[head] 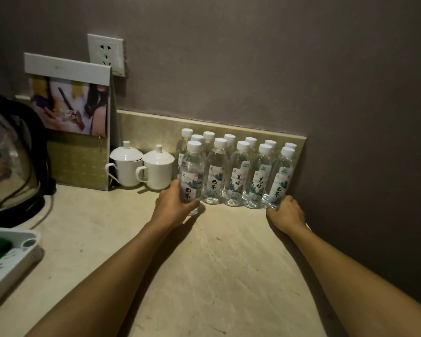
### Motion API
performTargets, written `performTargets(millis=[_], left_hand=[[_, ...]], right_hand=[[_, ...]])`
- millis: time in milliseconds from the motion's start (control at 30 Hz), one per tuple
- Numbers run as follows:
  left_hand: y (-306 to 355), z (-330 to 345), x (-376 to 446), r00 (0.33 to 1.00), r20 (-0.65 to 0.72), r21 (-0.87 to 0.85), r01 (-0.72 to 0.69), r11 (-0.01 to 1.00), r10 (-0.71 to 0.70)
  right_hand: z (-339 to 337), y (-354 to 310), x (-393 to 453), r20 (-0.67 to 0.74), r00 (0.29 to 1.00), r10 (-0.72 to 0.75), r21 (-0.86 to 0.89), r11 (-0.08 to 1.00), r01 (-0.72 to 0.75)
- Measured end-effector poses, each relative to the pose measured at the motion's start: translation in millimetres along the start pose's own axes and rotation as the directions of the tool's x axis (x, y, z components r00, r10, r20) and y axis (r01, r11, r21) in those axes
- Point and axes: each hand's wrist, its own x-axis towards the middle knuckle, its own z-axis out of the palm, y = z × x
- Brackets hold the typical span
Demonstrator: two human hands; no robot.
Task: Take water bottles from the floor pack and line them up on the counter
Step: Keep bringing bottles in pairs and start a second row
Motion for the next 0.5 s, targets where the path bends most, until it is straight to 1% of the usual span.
performTargets(millis=[500], left_hand=[[2.6,-1.8,-1.7,1.0,0.01,0.012,-0.002,1.0,0.002]], right_hand=[[-1.5,1.7,-0.7,0.012,1.0,-0.009,-0.004,1.0,0.01]])
